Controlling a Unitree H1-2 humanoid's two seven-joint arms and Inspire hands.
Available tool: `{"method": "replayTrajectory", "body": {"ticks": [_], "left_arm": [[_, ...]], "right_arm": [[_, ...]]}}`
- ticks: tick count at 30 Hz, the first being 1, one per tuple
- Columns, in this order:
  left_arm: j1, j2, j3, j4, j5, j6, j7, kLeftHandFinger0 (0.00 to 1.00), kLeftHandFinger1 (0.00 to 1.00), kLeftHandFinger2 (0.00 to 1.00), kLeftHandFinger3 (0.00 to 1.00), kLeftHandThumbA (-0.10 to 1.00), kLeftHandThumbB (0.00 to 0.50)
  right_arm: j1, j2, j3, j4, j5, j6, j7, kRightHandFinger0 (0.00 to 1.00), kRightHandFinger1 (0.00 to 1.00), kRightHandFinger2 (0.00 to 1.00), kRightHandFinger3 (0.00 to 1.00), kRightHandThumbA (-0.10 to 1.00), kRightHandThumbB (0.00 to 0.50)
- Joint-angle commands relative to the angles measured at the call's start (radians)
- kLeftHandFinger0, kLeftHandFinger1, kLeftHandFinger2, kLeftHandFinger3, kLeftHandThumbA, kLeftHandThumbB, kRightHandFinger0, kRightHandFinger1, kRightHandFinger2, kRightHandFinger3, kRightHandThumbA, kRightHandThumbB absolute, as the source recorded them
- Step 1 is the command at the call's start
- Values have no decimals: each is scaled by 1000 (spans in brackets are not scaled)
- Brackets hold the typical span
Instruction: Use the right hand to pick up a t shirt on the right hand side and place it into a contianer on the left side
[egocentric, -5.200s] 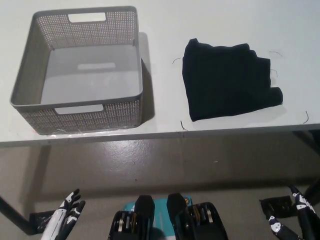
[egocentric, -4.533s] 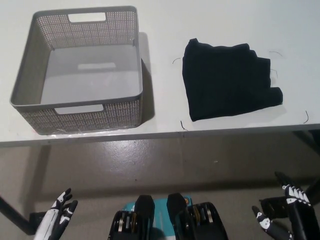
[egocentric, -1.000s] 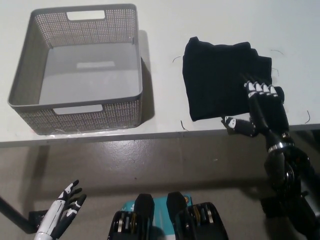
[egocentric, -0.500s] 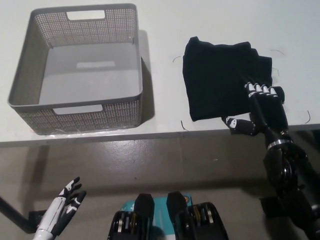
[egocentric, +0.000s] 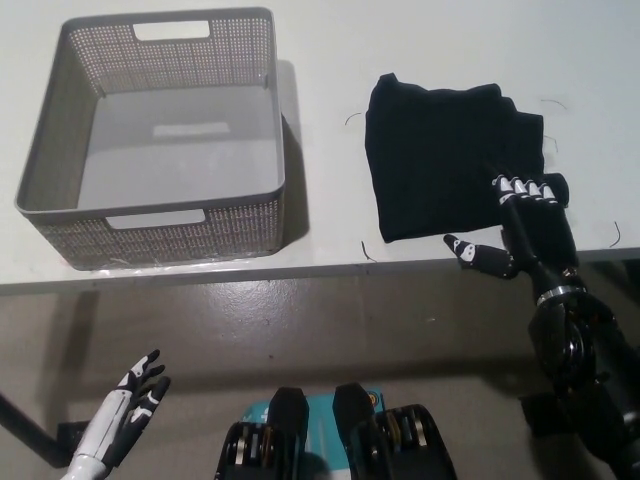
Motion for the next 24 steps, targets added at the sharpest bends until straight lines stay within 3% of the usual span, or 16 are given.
{"method": "replayTrajectory", "body": {"ticks": [1, 8, 10, 13, 16, 19, 21, 22, 23, 24], "left_arm": [[-9, 27, -1, -26, -1, 0, -3, 833, 834, 912, 1000, 981, 439], [-13, 24, -3, -30, -5, 10, -8, 830, 833, 900, 1000, 982, 454], [-11, 26, -4, -35, -3, 8, -11, 830, 838, 904, 1000, 978, 442], [-14, 28, -4, -35, -9, 8, -19, 840, 852, 923, 1000, 960, 431], [-14, 28, -7, -41, -3, 17, -24, 855, 863, 949, 1000, 966, 434], [-21, 25, -4, -32, -10, 8, -21, 833, 838, 919, 1000, 963, 455], [-21, 26, -6, -37, -8, 18, -27, 855, 861, 938, 1000, 966, 436], [-21, 25, -6, -38, -8, 20, -28, 854, 864, 946, 1000, 968, 445], [-20, 25, -6, -39, -8, 22, -29, 852, 866, 952, 1000, 973, 444], [-19, 25, -5, -40, -10, 20, -29, 844, 861, 949, 1000, 966, 445]], "right_arm": [[-71, -15, 2, 29, -3, 14, -21, 1000, 1000, 1000, 1000, 926, 492], [-170, -1, -2, 156, 9, 4, -62, 1000, 1000, 1000, 1000, 860, 494], [-186, 3, 1, 172, 7, 12, -62, 1000, 1000, 1000, 1000, 914, 500], [-219, 15, 3, 224, 11, 4, -88, 1000, 1000, 1000, 1000, 901, 500], [-236, 27, 2, 249, 14, 0, -108, 1000, 1000, 1000, 1000, 846, 500], [-248, 44, 2, 278, 23, -28, -141, 1000, 1000, 1000, 1000, 827, 496], [-241, 52, -12, 281, 42, -52, -161, 1000, 1000, 1000, 1000, 762, 473], [-236, 57, -25, 284, 59, -78, -183, 1000, 1000, 1000, 1000, 626, 448], [-232, 61, -34, 290, 71, -101, -207, 1000, 1000, 1000, 1000, 530, 390], [-227, 67, -48, 302, 88, -137, -247, 1000, 1000, 1000, 1000, 344, 253]]}}
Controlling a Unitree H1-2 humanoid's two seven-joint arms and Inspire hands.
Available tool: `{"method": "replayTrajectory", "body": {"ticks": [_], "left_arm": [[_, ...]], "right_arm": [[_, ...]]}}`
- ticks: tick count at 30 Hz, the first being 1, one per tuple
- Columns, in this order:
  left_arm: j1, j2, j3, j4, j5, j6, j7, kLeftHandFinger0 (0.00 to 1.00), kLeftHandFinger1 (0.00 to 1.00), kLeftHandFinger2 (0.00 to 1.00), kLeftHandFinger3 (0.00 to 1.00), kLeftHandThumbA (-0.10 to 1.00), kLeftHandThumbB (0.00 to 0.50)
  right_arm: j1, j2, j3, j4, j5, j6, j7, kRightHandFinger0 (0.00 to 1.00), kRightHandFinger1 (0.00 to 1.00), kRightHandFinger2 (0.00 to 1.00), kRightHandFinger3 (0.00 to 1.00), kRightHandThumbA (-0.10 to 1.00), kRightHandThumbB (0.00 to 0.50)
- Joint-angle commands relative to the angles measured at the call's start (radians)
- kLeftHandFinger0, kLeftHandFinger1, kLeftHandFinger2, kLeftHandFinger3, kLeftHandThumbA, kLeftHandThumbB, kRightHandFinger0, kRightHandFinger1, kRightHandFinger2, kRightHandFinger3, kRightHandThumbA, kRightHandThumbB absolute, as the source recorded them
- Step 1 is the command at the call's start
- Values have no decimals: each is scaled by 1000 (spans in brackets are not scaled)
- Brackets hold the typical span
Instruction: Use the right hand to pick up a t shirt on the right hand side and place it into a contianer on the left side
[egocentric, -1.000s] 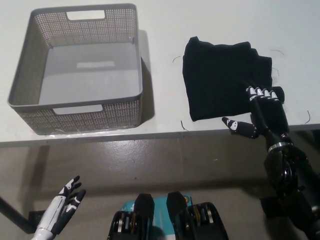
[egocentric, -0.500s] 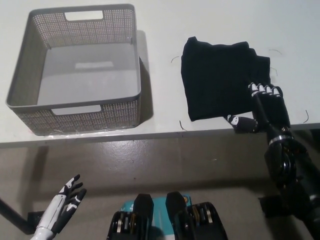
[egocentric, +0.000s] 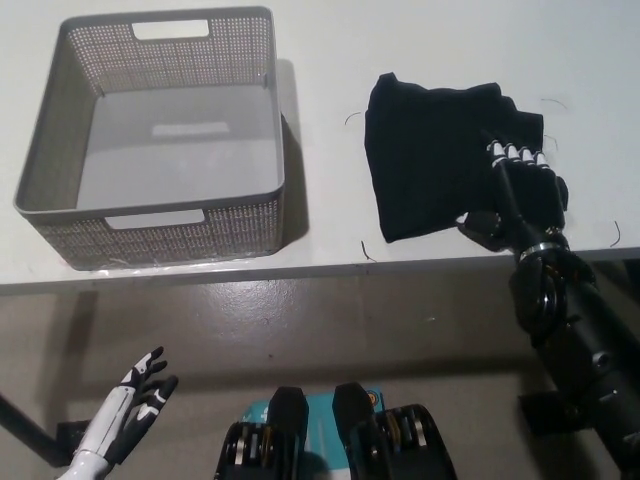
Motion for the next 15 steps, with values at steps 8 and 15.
{"method": "replayTrajectory", "body": {"ticks": [8, 15], "left_arm": [[-9, 26, -1, -46, -3, 13, -7, 853, 863, 967, 1000, 982, 428], [-6, 21, 0, -39, -1, 14, 0, 840, 854, 957, 1000, 982, 429]], "right_arm": [[-38, 39, -169, 83, 202, -316, -251, 258, 340, 479, 765, -100, 110], [-53, 45, -196, 85, 226, -349, -257, 378, 467, 611, 774, -100, 126]]}}
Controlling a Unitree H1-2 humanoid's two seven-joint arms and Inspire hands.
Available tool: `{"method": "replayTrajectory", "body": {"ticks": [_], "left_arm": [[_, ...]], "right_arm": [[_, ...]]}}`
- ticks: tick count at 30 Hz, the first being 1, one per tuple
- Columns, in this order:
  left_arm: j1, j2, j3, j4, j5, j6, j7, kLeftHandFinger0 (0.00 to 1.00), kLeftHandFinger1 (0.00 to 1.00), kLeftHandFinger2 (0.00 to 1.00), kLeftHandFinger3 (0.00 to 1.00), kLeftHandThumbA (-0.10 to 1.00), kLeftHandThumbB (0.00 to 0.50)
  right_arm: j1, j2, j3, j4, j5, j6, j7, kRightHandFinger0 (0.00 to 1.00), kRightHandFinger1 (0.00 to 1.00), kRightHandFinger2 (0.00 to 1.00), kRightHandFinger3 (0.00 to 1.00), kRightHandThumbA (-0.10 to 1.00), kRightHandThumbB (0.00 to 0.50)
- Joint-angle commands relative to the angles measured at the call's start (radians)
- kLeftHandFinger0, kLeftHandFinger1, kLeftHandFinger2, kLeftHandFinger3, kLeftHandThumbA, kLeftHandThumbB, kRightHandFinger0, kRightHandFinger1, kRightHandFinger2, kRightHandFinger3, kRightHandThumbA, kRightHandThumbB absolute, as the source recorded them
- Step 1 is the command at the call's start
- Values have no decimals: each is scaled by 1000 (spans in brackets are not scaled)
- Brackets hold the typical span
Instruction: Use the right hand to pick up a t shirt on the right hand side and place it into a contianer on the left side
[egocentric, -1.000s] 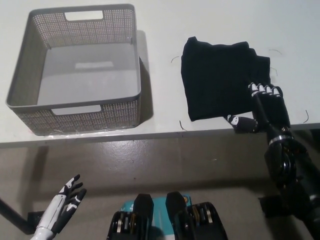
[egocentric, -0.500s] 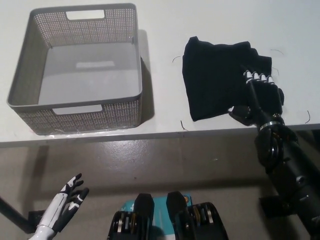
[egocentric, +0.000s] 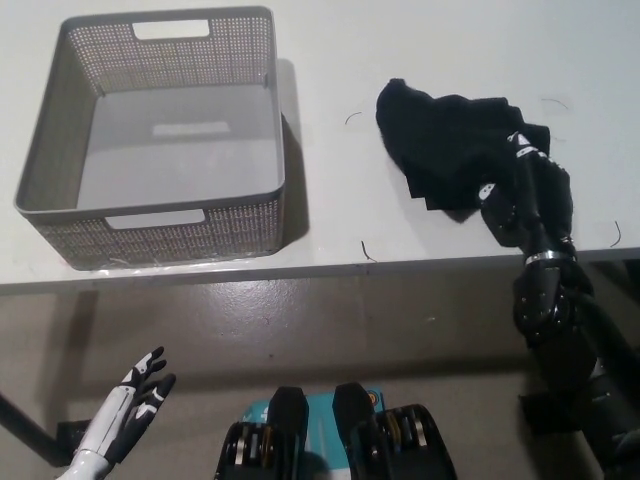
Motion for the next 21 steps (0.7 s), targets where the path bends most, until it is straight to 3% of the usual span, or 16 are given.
{"method": "replayTrajectory", "body": {"ticks": [1, 6, 9, 14, 18, 19, 21], "left_arm": [[-7, 20, 0, -31, 0, 4, 5, 837, 851, 953, 1000, 982, 429], [-6, 19, 0, -34, -10, 5, -2, 845, 846, 966, 1000, 974, 436], [-4, 21, -2, -32, -3, 0, 0, 846, 836, 963, 1000, 983, 435], [1, 23, -4, -32, -7, 3, -6, 873, 880, 975, 1000, 985, 437], [3, 23, -2, -31, -10, 2, -7, 867, 851, 965, 1000, 960, 418], [4, 22, -1, -30, -12, 3, -8, 863, 840, 959, 1000, 960, 430], [5, 22, -1, -31, -15, 12, -13, 871, 836, 962, 1000, 972, 447]], "right_arm": [[-63, 6, -31, -9, 74, -110, -85, 382, 469, 617, 771, -100, 128], [-106, 34, -76, -35, 128, -102, -98, 486, 576, 702, 757, -100, 130], [-141, 52, -114, -68, 170, -77, -81, 466, 568, 686, 753, -100, 116], [-195, 55, -142, -89, 192, -41, -70, 561, 641, 754, 782, -100, 102], [-269, 52, -138, -100, 179, -16, -88, 408, 509, 624, 743, -100, 132], [-296, 54, -134, -98, 171, -2, -100, 628, 539, 608, 727, -100, 134], [-319, 54, -132, -100, 178, 0, -91, 656, 510, 572, 725, -100, 132]]}}
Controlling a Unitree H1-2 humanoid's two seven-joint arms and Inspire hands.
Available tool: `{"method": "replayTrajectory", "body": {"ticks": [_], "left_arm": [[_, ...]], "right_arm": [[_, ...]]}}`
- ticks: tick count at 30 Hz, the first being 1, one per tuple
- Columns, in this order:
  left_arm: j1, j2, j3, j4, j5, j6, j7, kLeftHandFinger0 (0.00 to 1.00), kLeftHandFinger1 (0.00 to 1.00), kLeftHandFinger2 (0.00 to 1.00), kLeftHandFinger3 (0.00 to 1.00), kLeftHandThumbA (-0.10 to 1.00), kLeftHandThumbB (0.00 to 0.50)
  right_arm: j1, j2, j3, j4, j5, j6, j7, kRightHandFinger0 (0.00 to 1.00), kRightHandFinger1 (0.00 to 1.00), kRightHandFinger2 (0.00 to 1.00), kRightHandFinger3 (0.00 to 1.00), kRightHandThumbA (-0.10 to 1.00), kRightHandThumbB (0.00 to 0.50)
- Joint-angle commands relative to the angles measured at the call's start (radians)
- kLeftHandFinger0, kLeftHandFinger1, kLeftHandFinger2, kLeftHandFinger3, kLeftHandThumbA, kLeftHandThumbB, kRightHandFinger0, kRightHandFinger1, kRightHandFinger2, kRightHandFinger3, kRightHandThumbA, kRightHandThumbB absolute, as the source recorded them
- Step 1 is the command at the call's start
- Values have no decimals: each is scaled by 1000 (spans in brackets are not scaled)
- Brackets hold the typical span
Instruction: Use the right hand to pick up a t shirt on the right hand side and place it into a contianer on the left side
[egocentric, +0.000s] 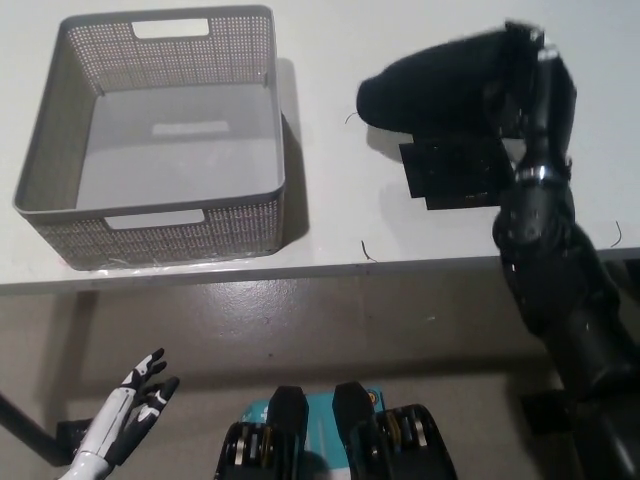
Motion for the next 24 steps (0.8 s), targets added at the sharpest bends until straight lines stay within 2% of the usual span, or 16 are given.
{"method": "replayTrajectory", "body": {"ticks": [1, 4, 6, 8, 9, 10, 11, 12, 13, 14, 16, 18, 19, 21, 22, 24], "left_arm": [[0, 21, -2, -27, -11, 3, -5, 856, 832, 961, 1000, 968, 429], [0, 21, -3, -25, -4, 7, -4, 861, 829, 953, 1000, 971, 429], [0, 20, -5, -26, 1, 12, -2, 864, 836, 947, 1000, 979, 448], [4, 18, -7, -27, 2, 12, -3, 866, 845, 957, 1000, 978, 445], [6, 17, -9, -29, 6, 13, -2, 869, 858, 963, 1000, 986, 445], [6, 15, -10, -31, 9, 15, 1, 870, 853, 954, 1000, 984, 443], [6, 13, -13, -34, 12, 16, 2, 865, 848, 945, 1000, 982, 443], [5, 15, -15, -33, 11, 15, -2, 876, 863, 957, 1000, 981, 429], [3, 17, -18, -31, 7, 18, -9, 890, 879, 974, 1000, 983, 441], [2, 16, -21, -33, 8, 25, -11, 890, 876, 976, 1000, 994, 463], [-2, 16, -26, -36, 13, 25, -8, 854, 872, 966, 1000, 1000, 471], [-4, 17, -36, -45, 22, 47, -15, 863, 920, 985, 1000, 1000, 494], [-5, 15, -38, -44, 14, 49, -19, 859, 922, 982, 1000, 1000, 499], [-7, 11, -51, -47, 35, 52, -10, 835, 889, 952, 1000, 1000, 499], [-9, 8, -56, -47, 44, 50, -3, 831, 884, 950, 1000, 1000, 499], [-12, 0, -62, -44, 53, 44, 9, 786, 846, 931, 1000, 1000, 491]], "right_arm": [[-149, 5, -17, -75, 42, 29, -15, 516, 525, 625, 728, -100, 130], [-166, 7, -7, -84, 43, 31, -12, 461, 522, 633, 725, -100, 133], [-187, 10, 28, -87, 4, 38, -14, 319, 449, 593, 735, -100, 132], [-191, 16, 33, -92, 10, 39, -8, 282, 411, 564, 732, -100, 129], [-196, 21, 39, -90, 10, 32, -9, 225, 354, 524, 733, -100, 129], [-209, 32, 40, -86, 25, 35, 10, 229, 349, 515, 756, -100, 120], [-224, 45, 48, -74, 23, 40, 7, 329, 439, 598, 757, -100, 126], [-235, 52, 55, -56, 16, 23, -7, 262, 372, 553, 744, -100, 163], [-261, 65, 68, -18, 9, -5, -26, 264, 388, 568, 737, -100, 166], [-278, 79, 73, 3, 12, -13, -31, 342, 457, 616, 730, -100, 170], [-293, 91, 80, 14, 12, -4, -35, 405, 504, 669, 735, -100, 149], [-314, 112, 98, 27, 5, 2, -34, 424, 526, 687, 743, -100, 138], [-327, 126, 106, 41, 3, 6, -38, 369, 469, 633, 737, -100, 153], [-365, 165, 121, 88, 11, -11, -29, 88, 186, 418, 725, -100, 161], [-374, 173, 125, 98, 13, -14, -28, 35, 143, 389, 725, -100, 166], [-398, 201, 132, 128, 29, -42, -6, 317, 409, 618, 746, -100, 145]]}}
